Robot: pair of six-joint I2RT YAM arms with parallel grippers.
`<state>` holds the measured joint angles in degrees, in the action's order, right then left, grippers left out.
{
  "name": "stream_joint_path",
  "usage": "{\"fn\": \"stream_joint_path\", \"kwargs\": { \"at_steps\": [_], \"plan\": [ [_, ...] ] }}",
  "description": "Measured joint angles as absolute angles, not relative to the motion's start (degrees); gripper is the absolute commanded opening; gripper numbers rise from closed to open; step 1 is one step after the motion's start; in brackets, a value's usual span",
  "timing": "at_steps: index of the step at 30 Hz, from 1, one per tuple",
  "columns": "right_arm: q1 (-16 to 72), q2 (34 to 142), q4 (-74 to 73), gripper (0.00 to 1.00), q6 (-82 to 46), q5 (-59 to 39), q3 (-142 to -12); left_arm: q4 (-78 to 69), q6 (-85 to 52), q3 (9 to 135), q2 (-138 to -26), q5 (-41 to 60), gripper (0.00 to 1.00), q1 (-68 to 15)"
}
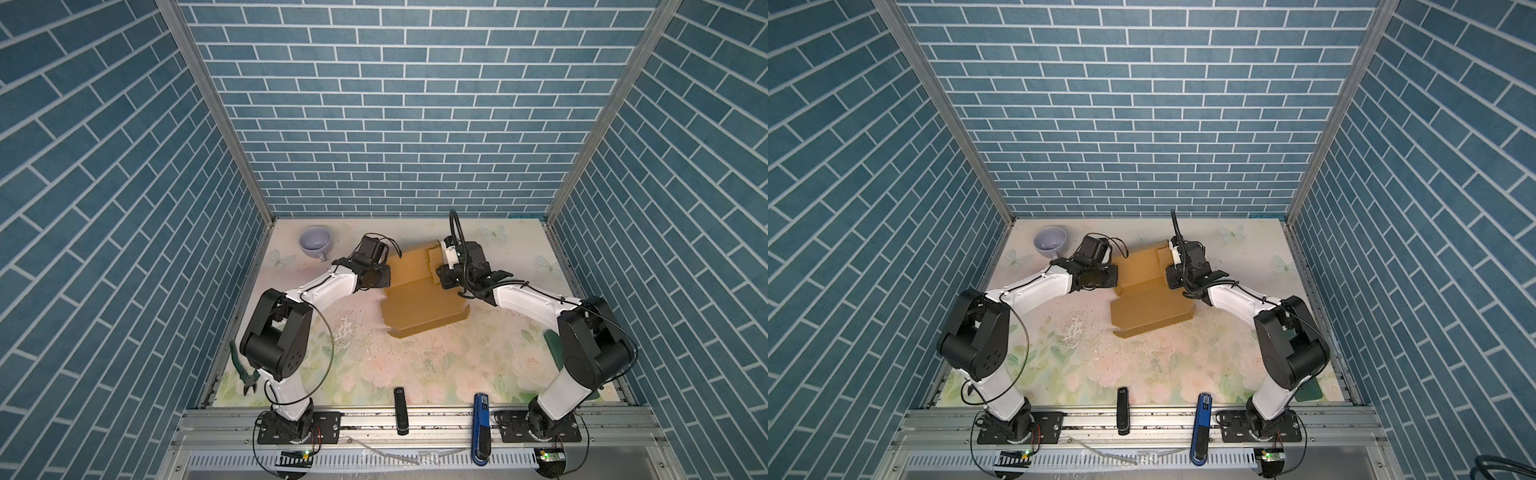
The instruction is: Fold the paper box
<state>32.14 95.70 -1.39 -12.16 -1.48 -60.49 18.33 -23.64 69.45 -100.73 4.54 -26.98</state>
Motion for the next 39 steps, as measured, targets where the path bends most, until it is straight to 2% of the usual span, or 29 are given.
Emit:
{"fn": "stream_joint_path", "kwargs": {
  "at_steps": [22,29,32,34,39],
  "plan": [
    [32.47,98.76,-3.14,0.41,-11.92,-3.77,-63.2,18.63,-23.75,69.45,-100.73,4.08,0.05,-26.96],
    [32.29,99.7,-3.51,0.25,-11.46,-3.66,-63.42,19.29,-23.66,69.45,-100.73,4.05,0.05,-26.85],
    [32.18,100.29,-3.53,0.23,-11.03,-3.29,-63.55,19.68,-23.55,69.45,-100.73,4.01,0.05,-26.85],
    [32.18,100.66,-3.64,0.26,-11.03,-3.27,-63.61,19.84,-23.4,69.45,-100.73,4.01,0.05,-26.85],
    [32.14,100.95,-4.56,0.4,-10.33,-5.06,-63.61,20.14,-22.63,69.47,-100.73,4.14,0.05,-26.85]
  ]
}}
